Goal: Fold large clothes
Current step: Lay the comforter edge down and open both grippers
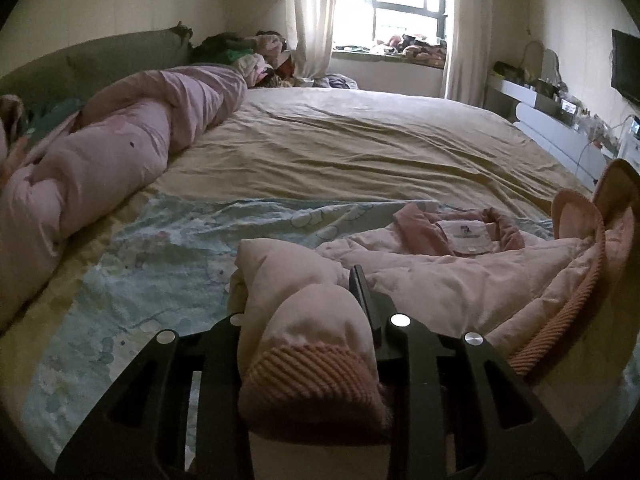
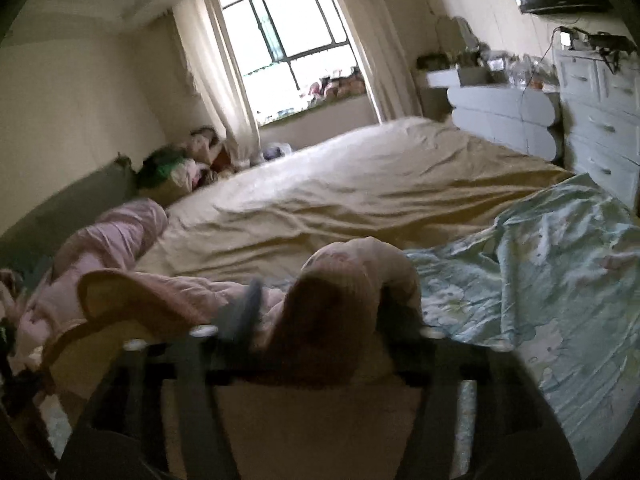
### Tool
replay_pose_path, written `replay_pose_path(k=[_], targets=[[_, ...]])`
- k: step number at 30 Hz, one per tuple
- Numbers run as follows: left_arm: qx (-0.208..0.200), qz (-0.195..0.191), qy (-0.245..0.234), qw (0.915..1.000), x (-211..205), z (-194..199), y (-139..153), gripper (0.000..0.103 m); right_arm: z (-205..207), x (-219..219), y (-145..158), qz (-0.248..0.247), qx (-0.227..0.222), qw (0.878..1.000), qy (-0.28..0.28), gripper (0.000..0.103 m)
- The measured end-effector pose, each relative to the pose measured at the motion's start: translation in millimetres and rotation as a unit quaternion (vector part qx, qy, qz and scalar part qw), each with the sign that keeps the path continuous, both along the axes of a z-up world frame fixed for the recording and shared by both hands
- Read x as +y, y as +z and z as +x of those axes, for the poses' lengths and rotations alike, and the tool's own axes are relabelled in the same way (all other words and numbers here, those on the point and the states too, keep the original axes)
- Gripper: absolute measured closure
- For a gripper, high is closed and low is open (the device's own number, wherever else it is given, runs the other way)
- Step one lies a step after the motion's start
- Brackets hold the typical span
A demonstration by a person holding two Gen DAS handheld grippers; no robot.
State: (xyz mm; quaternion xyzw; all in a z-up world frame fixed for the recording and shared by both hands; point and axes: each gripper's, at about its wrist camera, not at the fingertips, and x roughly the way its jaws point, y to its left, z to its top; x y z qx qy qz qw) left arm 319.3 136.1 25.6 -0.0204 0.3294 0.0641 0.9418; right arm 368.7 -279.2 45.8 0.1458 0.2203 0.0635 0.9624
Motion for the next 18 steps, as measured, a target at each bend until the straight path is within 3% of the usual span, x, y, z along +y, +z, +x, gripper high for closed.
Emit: replay_pose_path(k=[1, 3, 6, 9, 12, 13, 15, 18], targets=[[-0.001, -0.001, -0.001, 1.0000, -1, -1, 1, 0.081, -9, 1, 2, 0.001, -0.014, 1.000, -0.004, 0.018], [-0.003, -0.004, -0.001, 1.0000, -2, -1, 3, 0.079, -22, 8, 5, 0.002, -0.030, 0.999, 0.012, 0.017], [-0.004, -0.014, -0.002, 0.9999, -1, -1, 4, 0.075, -34, 36, -3, -0.030, -0.017, 0.998, 0.061, 0.017], [-0.006, -0.019, -0.007, 0.9998, -4, -2, 8, 0.068, -36, 76, -24, -0.068, 0.037, 0.987, 0.138, 0.017], [-0.013, -0.025, -0.007, 0.9996, -4, -6, 13, 0.053, -31, 110, -50, -0.113, 0.087, 0.972, 0.186, 0.019], [-0.018, -0.028, -0.009, 0.9994, -5, -8, 17, 0.046, -26, 120, -61, -0.133, 0.110, 0.967, 0.188, 0.018], [-0.024, -0.034, -0.014, 0.9990, -5, -12, 21, 0.042, -16, 132, -82, -0.155, 0.157, 0.957, 0.187, 0.016], [-0.036, -0.041, -0.021, 0.9983, -7, -19, 29, 0.032, -9, 136, -92, -0.156, 0.162, 0.958, 0.178, 0.013]])
